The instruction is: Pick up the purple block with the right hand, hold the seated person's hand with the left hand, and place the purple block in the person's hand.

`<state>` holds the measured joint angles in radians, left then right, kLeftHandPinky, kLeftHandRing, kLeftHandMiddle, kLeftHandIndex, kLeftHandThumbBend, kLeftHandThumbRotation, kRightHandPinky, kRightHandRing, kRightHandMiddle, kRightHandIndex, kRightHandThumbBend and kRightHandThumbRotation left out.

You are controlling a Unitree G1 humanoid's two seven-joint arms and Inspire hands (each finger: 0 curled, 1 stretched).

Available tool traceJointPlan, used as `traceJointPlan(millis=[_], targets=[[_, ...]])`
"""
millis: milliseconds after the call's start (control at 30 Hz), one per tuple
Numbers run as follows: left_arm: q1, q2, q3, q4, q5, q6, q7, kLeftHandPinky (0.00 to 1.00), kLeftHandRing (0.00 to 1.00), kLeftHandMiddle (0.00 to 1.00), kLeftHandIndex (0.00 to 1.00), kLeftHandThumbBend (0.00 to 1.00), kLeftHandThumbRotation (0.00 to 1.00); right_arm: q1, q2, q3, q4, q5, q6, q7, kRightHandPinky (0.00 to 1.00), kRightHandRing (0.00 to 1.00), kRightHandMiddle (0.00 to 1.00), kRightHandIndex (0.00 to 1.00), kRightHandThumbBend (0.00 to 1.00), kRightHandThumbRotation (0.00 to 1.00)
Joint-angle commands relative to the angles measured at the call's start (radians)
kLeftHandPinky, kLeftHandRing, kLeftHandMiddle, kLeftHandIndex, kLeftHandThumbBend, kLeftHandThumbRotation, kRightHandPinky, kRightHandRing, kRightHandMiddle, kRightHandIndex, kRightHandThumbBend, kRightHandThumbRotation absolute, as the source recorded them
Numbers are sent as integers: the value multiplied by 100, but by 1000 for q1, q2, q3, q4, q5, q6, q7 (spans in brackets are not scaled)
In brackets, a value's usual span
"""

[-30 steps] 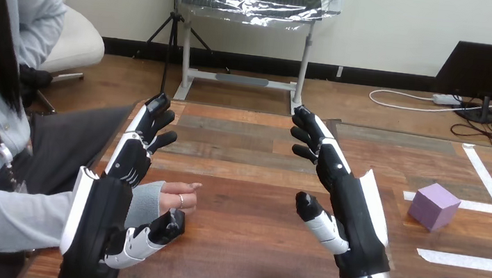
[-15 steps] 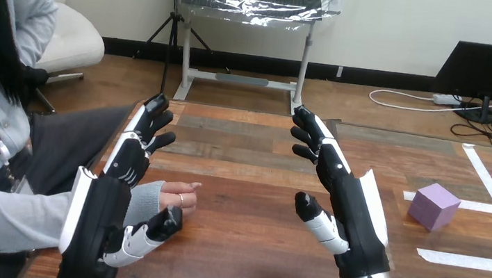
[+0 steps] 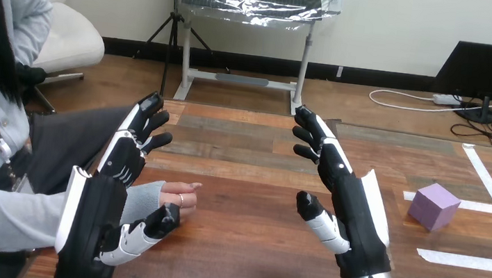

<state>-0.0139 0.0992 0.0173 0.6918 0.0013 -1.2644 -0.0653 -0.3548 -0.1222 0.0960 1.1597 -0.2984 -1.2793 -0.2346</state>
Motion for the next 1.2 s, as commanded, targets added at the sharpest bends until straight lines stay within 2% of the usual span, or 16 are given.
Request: traceJointPlan(millis=[0,233,400,700,967,1100,1167], targets=[[-50,1,2,-41,-4,-9,-6,81,90,93,91,100,76,-67,-21,-23,-50,-7,-3,-19,83,89,92,92,100,95],[-49,-2,10,-41,4,-8,-1,80,89,92,91,100,78,-81,-50,-26,-57,-46,10,-52,83,89,92,92,100,95],[-46,-1,5,-45,-9,-3,-7,80,89,92,91,100,78,-95,-89,-27,-73,-104,40,-106,82,89,92,93,100,97],[-50,-5,12,-33,-5,-13,-3,80,88,91,90,100,78,-130,-125,-36,-89,-124,62,-152,81,89,92,92,100,96],[-53,-4,16,-27,4,-19,0,79,87,91,90,100,78,-153,-169,-46,-174,-169,133,-205,76,87,90,91,100,96],[-53,-5,20,-28,11,-18,3,79,88,91,90,100,77,-153,-186,-51,-223,-173,185,-212,75,86,90,90,100,97],[-53,-5,19,-30,11,-16,3,79,88,91,90,100,77,-159,-193,-56,-240,-160,193,-204,75,86,89,90,100,97]])
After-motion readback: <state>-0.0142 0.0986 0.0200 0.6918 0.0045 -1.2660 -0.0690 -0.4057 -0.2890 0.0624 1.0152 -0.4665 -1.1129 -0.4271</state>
